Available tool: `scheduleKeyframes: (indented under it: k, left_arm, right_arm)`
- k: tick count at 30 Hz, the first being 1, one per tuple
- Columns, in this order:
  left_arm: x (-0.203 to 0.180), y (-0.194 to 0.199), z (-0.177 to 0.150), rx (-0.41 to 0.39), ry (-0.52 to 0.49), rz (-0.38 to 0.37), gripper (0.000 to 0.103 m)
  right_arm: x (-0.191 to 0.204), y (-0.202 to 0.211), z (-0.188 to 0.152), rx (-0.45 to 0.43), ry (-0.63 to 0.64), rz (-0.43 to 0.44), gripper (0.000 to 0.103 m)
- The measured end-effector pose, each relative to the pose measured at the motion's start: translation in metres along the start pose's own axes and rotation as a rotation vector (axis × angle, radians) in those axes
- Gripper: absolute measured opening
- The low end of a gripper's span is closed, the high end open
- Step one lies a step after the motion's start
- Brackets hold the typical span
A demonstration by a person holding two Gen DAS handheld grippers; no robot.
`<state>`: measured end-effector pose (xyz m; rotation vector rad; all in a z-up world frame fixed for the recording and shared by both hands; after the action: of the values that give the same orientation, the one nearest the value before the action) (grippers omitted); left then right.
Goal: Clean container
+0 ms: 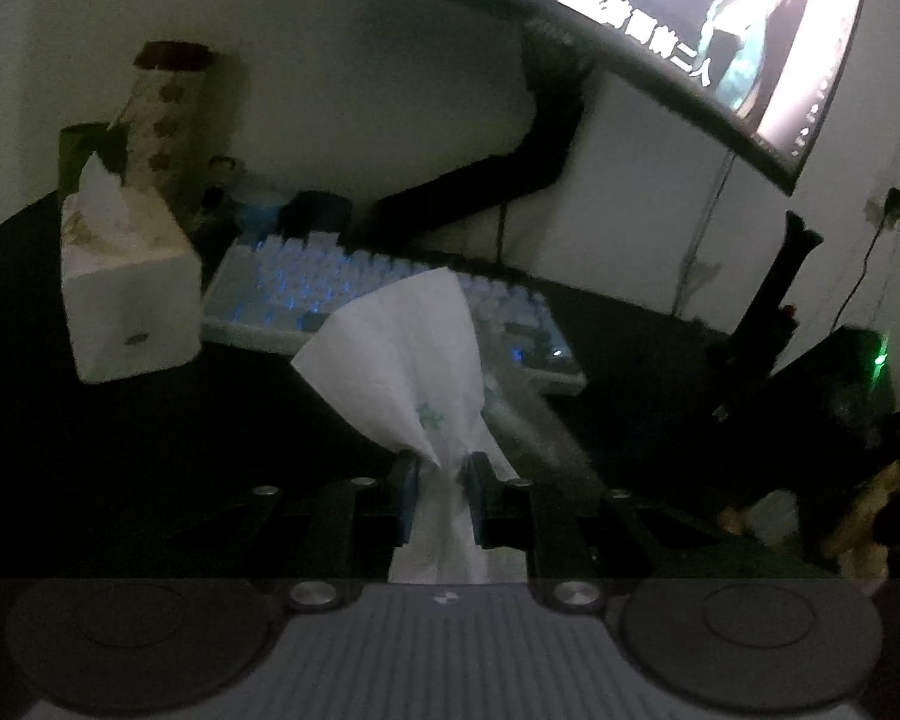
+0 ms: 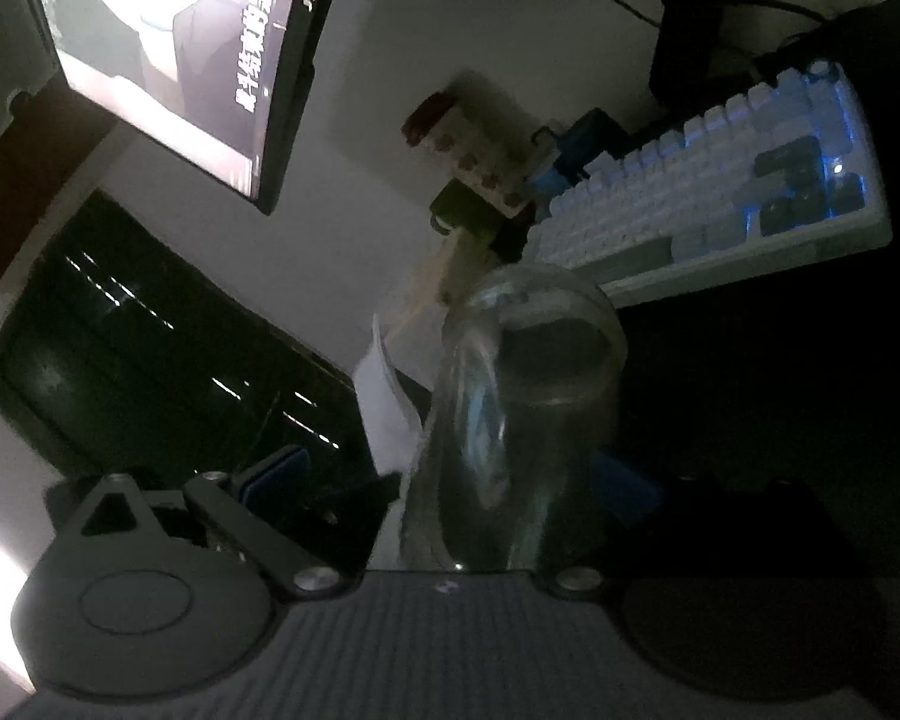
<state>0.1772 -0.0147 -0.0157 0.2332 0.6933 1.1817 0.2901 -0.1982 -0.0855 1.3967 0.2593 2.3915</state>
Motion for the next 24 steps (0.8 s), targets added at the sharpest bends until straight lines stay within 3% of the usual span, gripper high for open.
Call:
scheduleKeyframes:
  k: [6, 15, 21, 24]
  left_arm:
    - [-0.011, -0.001, 0.006, -0.029, -0.045, 0.041, 0.014]
    - [0.017, -0.009, 0.018, -0.034, -0.014, 0.138, 0.015]
    - [0.023, -0.007, 0.000, 0.000, 0.007, 0.107, 0.014]
    - [0.017, 0.002, -0.004, -0.022, 0.024, 0.036, 0.014]
  right_arm:
    - [0.002, -0.008, -0.007, 0.028, 0.003, 0.014, 0.103]
    - [0.005, -0.008, -0.008, 0.027, 0.015, 0.030, 0.102]
    - [0.005, -0.009, -0.010, 0.014, 0.035, -0.003, 0.101]
    - [0.004, -0.010, -0.010, 0.013, 0.032, -0.014, 0.101]
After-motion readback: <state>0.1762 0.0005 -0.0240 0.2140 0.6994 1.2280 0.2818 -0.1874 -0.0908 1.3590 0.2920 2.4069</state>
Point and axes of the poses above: each gripper's, at about its wrist camera, not at the fingertips, and y roughly against the way its jaws point, x to its left, z to its top, the point moved 6 cm from there along -y, roughly the way its jaws point, and after that the axes turned 7 degrees about -z, right-handed, at the moved point
